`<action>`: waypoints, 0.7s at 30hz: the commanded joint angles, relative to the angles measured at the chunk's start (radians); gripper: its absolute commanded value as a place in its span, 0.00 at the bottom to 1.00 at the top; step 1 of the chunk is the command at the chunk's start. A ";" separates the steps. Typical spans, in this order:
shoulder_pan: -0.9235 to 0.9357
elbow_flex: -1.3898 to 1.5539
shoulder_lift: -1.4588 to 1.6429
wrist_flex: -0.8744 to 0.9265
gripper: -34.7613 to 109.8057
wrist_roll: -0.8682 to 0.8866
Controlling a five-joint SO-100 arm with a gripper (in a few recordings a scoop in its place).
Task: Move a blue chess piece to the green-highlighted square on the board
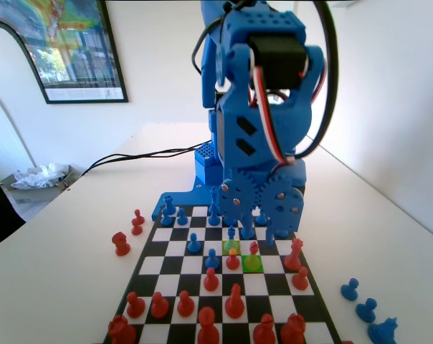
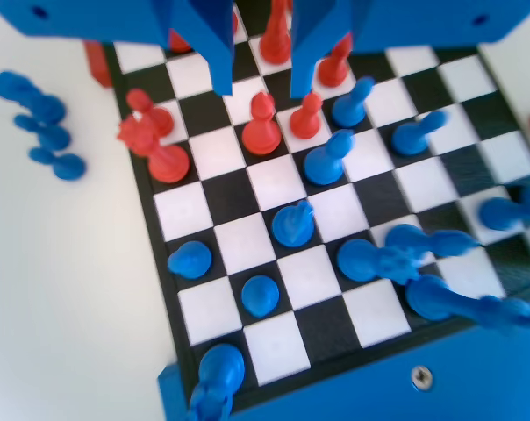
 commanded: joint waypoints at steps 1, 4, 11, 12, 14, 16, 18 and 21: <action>-0.009 0.032 0.044 -0.028 0.31 -0.025; -0.009 0.044 0.035 -0.054 0.31 -0.032; -0.009 -0.037 -0.040 -0.037 0.31 -0.035; -0.008 -0.048 -0.048 -0.037 0.31 -0.035; -0.005 -0.061 -0.055 -0.037 0.31 -0.040; -0.005 -0.067 -0.061 -0.041 0.31 -0.041; -0.005 -0.071 -0.063 -0.048 0.31 -0.044; -0.006 -0.080 -0.064 -0.048 0.31 -0.043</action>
